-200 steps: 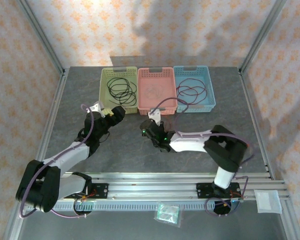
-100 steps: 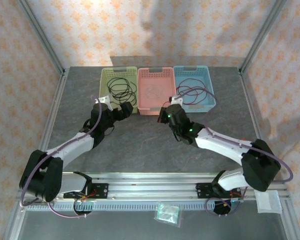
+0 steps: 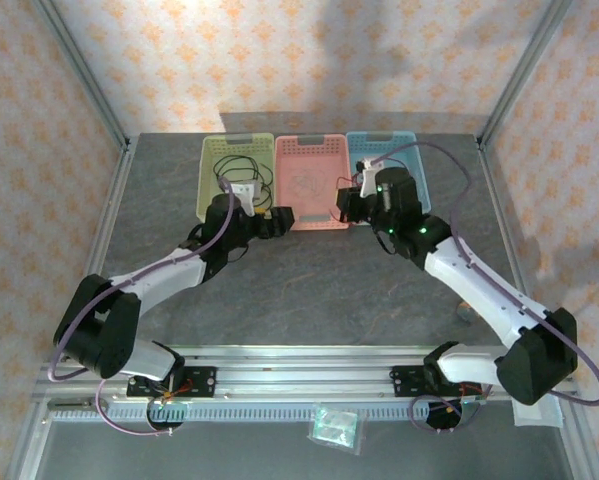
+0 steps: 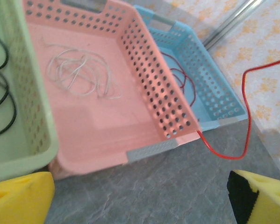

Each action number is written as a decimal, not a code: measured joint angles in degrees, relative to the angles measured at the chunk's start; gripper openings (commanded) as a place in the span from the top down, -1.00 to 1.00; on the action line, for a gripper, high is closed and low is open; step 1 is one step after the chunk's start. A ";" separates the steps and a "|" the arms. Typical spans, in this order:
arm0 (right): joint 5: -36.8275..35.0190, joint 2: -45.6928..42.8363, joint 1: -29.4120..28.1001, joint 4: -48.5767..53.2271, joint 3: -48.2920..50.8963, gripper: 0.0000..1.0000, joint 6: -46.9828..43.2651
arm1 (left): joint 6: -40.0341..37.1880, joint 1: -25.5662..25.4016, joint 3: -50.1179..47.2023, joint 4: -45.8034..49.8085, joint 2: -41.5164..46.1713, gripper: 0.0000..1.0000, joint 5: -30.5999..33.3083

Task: Untangle the cables

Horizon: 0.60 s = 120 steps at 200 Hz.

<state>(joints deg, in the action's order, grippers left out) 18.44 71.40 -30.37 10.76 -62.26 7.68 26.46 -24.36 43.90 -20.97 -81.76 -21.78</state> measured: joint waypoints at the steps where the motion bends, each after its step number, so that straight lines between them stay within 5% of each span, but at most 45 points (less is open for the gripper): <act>1: 0.15 0.00 0.04 0.09 -0.15 1.00 -0.09 | -0.07 -0.02 0.11 0.02 -0.02 -0.92 -0.04; 57: 9.03 0.00 2.93 5.73 -6.95 1.00 -5.95 | -2.67 -1.16 8.98 -0.07 -2.43 -0.93 -2.49; 120: 3.28 0.07 6.97 6.36 -11.28 1.00 -6.29 | 0.46 -2.45 19.56 -0.85 -12.55 -0.98 0.46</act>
<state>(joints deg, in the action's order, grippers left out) 21.71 71.46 -23.40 17.12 -73.54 1.39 26.92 -26.81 63.46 -21.82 -94.30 -21.32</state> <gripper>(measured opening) 0.044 0.992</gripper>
